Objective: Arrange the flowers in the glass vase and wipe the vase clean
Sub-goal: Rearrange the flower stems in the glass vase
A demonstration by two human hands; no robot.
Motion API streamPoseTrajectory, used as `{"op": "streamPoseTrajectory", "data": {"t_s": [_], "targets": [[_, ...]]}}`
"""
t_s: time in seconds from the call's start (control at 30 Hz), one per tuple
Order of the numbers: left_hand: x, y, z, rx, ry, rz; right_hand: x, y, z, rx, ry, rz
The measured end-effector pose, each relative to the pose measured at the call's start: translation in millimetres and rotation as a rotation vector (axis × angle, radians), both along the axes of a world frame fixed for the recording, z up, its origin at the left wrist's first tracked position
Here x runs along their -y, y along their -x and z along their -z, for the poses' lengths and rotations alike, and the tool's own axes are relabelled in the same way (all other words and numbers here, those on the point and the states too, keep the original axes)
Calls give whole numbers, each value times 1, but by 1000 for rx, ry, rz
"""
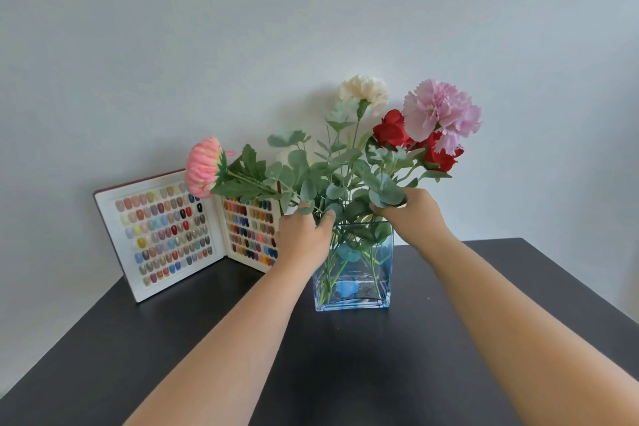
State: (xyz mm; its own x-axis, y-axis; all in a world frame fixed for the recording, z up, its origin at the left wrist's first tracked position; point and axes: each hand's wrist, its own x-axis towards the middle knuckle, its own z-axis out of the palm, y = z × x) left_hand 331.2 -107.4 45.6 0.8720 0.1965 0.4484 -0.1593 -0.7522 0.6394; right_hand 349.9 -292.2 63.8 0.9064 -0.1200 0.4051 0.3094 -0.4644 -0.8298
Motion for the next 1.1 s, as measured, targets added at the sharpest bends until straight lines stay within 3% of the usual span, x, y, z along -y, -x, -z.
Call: {"op": "streamPoseTrajectory", "data": {"t_s": [0.1, 0.23, 0.47, 0.63, 0.83, 0.97, 1.1], "targets": [[1, -4, -5, -30, 94, -67, 4, -1, 1, -1, -18, 7], [-7, -9, -11, -30, 246, 4, 12, 0, 1, -6, -117, 20], [-20, -12, -36, 120, 235, 101, 17, -2, -3, 44, -146, 120], [-22, -13, -52, 198, 111, 74, 16, 2, -8, 0, -11, 176], [-23, -12, -52, 185, 323, 164, 13, 27, -20, 25, 433, 273], [-22, -10, -53, 87, 407, 168, 1, 40, -29, 95, 440, 228], [-22, -5, -62, 95, 218, 164, 1, 38, -37, 102, 378, 216]]}}
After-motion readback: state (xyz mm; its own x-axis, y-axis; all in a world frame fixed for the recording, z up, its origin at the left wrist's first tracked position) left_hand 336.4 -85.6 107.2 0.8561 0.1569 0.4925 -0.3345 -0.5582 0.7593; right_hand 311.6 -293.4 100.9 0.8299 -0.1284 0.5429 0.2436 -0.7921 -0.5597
